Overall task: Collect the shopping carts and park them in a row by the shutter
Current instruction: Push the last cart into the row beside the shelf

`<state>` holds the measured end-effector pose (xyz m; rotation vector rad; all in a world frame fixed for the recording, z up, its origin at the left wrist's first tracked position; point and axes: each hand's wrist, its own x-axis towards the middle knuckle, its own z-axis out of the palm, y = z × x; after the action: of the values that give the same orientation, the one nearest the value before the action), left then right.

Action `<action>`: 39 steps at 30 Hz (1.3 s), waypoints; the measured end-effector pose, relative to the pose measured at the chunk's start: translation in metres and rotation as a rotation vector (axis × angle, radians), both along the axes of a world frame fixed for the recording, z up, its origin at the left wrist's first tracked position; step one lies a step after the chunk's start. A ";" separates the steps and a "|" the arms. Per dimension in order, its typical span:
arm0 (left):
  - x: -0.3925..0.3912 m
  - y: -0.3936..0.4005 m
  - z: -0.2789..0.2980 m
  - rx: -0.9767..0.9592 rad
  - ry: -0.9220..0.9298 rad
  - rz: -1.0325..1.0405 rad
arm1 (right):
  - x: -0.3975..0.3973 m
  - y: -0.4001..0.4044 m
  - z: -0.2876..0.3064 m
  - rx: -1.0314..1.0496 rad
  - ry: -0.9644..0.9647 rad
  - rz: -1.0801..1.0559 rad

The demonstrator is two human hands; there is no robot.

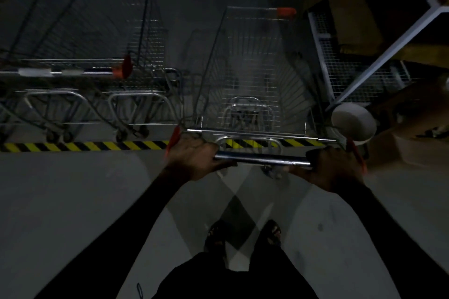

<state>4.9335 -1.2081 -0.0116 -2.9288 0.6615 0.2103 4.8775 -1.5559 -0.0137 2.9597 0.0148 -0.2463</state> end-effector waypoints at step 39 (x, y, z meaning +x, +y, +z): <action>0.291 0.030 -0.006 0.070 0.089 0.161 | 0.327 0.027 0.004 0.237 0.066 0.140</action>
<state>5.2250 -1.1780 -0.0175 -2.9195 0.4190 0.3745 5.2044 -1.5286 -0.0092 3.1645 0.2769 -0.3456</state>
